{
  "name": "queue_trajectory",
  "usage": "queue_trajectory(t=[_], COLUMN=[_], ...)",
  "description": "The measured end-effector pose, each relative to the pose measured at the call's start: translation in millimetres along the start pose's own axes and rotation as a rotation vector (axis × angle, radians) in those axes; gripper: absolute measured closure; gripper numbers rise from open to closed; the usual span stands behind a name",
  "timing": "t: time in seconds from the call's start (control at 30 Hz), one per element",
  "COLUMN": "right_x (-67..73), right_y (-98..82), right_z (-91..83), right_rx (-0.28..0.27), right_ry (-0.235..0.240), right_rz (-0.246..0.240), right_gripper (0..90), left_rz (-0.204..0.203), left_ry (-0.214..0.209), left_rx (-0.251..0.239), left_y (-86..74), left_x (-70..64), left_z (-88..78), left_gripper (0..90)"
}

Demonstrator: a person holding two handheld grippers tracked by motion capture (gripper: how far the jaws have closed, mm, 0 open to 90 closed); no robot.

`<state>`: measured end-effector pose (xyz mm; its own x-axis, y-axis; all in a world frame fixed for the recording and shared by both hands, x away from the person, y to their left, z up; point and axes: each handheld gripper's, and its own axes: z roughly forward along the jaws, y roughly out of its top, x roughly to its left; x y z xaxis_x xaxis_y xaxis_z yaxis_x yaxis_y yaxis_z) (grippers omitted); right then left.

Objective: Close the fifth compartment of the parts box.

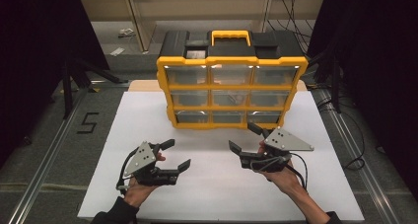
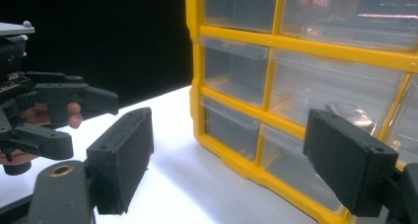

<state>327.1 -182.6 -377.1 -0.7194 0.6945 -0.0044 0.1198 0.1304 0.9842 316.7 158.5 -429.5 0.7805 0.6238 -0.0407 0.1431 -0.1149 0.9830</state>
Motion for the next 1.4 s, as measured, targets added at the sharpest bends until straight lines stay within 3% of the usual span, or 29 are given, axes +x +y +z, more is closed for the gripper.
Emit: queue_trajectory(t=[1.4], right_x=[-0.3], right_y=[-18.6], right_z=[-34.5], right_rx=[-0.04], right_ry=[-0.043], right_rz=[0.045], right_gripper=[14.8], left_rz=[0.003], left_ry=[-0.004], left_rx=[0.001], left_y=[0.1], left_x=[-0.8], left_z=[0.6], left_gripper=[16.8])
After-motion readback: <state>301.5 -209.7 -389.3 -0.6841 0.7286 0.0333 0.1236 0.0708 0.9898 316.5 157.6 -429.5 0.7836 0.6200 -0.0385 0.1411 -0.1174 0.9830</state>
